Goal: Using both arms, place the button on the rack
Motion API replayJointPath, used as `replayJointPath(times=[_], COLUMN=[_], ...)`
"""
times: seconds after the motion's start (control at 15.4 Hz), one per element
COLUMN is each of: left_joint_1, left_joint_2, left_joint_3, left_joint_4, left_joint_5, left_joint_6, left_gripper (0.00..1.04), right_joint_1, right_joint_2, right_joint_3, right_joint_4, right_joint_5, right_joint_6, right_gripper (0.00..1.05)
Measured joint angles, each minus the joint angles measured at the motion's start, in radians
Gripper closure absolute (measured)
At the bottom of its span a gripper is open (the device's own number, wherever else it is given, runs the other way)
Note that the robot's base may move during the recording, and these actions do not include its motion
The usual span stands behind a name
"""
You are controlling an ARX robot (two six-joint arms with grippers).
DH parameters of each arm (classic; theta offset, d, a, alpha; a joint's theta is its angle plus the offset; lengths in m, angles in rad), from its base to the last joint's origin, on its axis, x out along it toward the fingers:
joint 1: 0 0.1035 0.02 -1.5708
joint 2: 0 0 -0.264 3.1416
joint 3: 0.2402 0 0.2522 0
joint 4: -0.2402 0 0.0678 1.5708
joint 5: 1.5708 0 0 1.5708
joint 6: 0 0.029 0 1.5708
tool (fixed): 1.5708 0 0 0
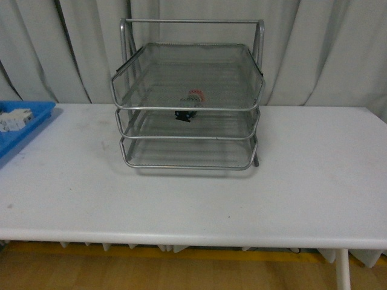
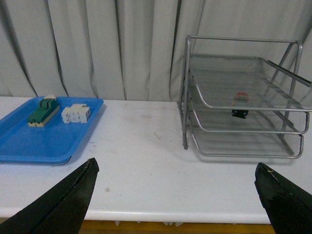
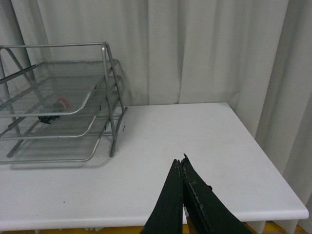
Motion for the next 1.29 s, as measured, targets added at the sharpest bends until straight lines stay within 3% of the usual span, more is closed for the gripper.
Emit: replayJointPath(times=[0.13,0.52,0.91,0.97,1.1,1.29], left_joint_1=[0.0,0.0,0.0,0.0,0.0,0.0], left_joint_2=[0.0,0.0,0.0,0.0,0.0,0.0], left_joint_3=[0.0,0.0,0.0,0.0,0.0,0.0], left_joint_4=[0.0,0.0,0.0,0.0,0.0,0.0], left_joint_5=[0.0,0.0,0.0,0.0,0.0,0.0], left_joint_6=[0.0,0.0,0.0,0.0,0.0,0.0], left_gripper=[0.07,0.07,0.07,0.07,0.07,0.07], right_joint_1=[0.0,0.0,0.0,0.0,0.0,0.0], right_joint_2=[-0.114,-0.167,-0.167,-0.167,-0.167,-0.167], right_joint_3=[0.001,0.001,0.001,0.001,0.001,0.001], right_joint_4=[-0.169,-0.176,-0.176,-0.176,-0.176,-0.176], right_joint_5=[0.0,0.002,0.002,0.002,0.002,0.002], right_joint_6=[0.0,0.0,-0.001,-0.001,-0.001,-0.001], right_gripper=[1.03,1.03,0.38,0.23,0.05,0.06])
